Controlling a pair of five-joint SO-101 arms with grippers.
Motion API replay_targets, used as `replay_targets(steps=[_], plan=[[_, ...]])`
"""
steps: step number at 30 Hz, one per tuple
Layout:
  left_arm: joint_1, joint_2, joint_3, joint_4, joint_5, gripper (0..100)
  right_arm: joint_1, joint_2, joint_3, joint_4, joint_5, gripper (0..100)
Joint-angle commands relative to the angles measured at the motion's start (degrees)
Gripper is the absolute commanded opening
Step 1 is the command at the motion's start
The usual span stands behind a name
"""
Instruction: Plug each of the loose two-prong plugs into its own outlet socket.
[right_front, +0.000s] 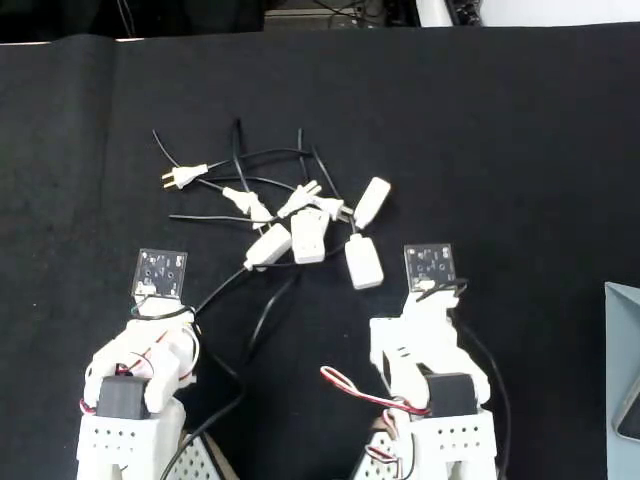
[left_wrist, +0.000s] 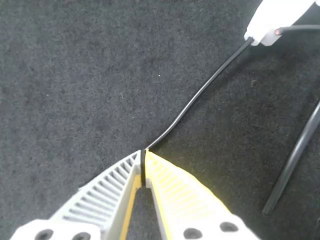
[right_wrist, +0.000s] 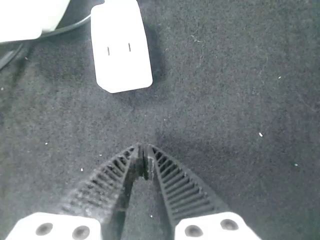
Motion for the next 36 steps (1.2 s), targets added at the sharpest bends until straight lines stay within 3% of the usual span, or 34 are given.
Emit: replay_targets(steps=[1,18,22,29,36], plan=[[0.31,-0.35,1.1,0.26,0.26,3,0.62,-0.66,-0.13,0.26,-0.35,1.4],[0.66,-0.35,1.1,0.26,0.26,3,0.62,-0.66,-0.13,0.26,-0.35,1.4],[-0.48,-0.26,1.1,0.26,-0.18,3,0.53,-0.66,-0.13,0.26,-0.35,1.5],[-8.84,-0.44,0.4,-0.09,-0.26,3,0.88,-0.66,-0.13,0.35,-0.35,1.5],[-6.81,-0.44,0.22,-0.09,-0.26,3,1.23,-0.66,-1.36,0.62,-0.26,1.5]])
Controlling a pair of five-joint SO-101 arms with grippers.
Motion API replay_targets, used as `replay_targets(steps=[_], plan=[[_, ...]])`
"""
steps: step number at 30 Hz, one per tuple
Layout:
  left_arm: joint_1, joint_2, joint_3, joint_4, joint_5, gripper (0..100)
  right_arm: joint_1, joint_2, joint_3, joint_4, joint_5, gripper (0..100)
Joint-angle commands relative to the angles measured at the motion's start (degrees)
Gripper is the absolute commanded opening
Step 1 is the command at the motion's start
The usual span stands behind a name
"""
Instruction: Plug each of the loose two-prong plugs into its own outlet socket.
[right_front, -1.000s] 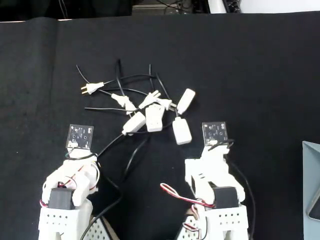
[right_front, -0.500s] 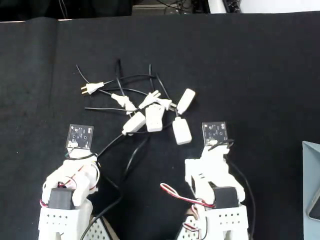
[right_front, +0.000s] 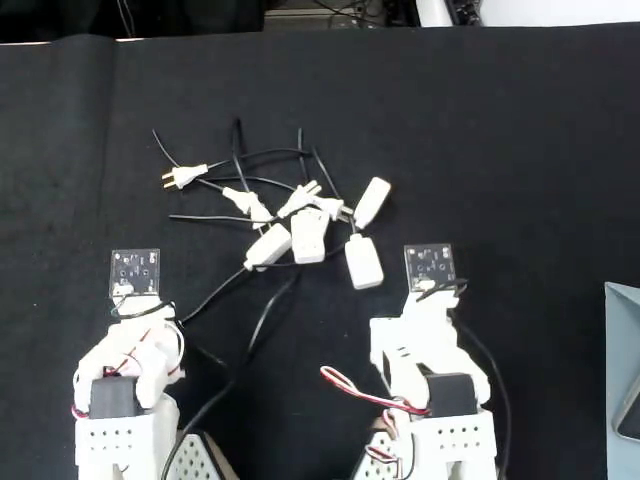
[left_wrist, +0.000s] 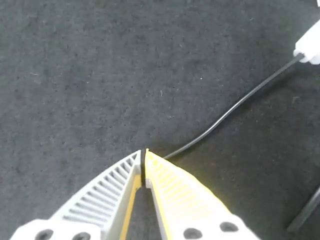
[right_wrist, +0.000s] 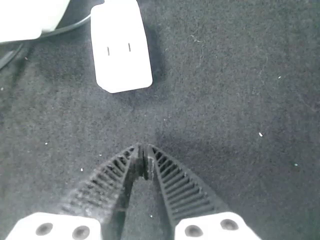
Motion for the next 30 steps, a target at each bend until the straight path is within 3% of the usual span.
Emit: replay_targets(steps=[1,6,12,19,23,30], plan=[[2.51,-0.44,0.22,-0.09,-0.26,3,2.2,-0.66,-1.63,0.53,-0.26,1.5],[3.03,-0.44,0.31,0.18,-0.26,3,14.51,-0.66,-1.98,-4.31,1.32,1.5],[3.03,-0.44,0.22,0.0,-0.26,3,21.19,-0.66,-2.68,-17.14,20.66,1.5],[2.77,-0.44,0.04,-0.79,-0.26,3,12.84,-0.04,-17.89,-7.38,23.38,4.8],[-3.21,-0.44,-0.13,-4.31,-0.44,3,9.85,0.13,-28.53,-2.64,22.77,4.6],[-6.02,-0.44,1.01,-4.57,-9.93,3,1.85,16.4,-36.26,-3.6,23.03,4.7]])
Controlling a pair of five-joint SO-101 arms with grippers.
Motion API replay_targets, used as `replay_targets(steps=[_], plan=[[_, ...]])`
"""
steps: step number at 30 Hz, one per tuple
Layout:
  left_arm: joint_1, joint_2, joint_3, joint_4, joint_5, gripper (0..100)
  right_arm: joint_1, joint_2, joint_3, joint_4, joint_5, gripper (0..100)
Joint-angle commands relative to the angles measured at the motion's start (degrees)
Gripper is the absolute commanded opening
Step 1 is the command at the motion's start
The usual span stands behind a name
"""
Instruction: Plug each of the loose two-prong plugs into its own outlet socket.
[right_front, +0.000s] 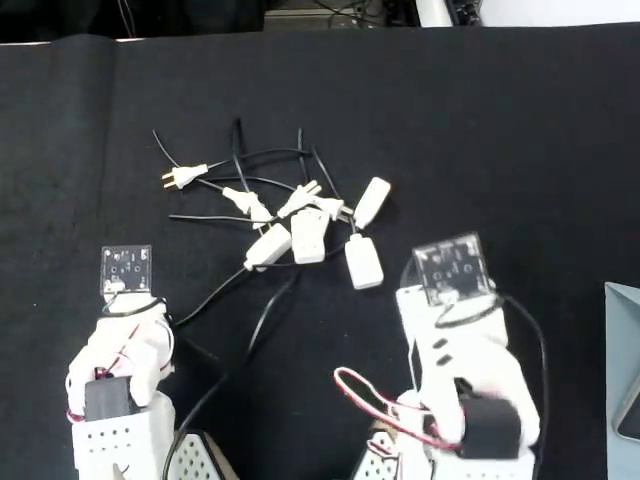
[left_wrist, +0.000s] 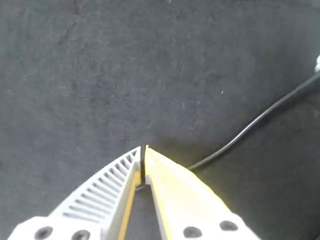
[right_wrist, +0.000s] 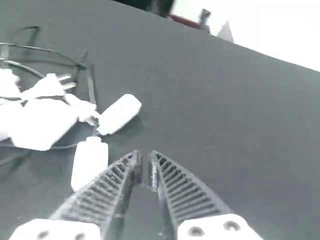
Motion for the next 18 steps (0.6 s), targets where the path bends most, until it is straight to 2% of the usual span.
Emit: replay_targets(steps=[1,9,18], plan=[[-0.75,-0.44,1.01,-1.05,-3.16,3,-3.52,12.09,-6.9,-1.76,0.26,4.7],[-0.75,-0.44,1.01,-0.97,-3.08,3,-10.29,45.76,-24.92,-2.73,2.81,5.0],[-1.19,-0.35,1.01,-0.97,-3.08,3,-11.96,80.57,-47.16,-1.49,4.22,5.1]])
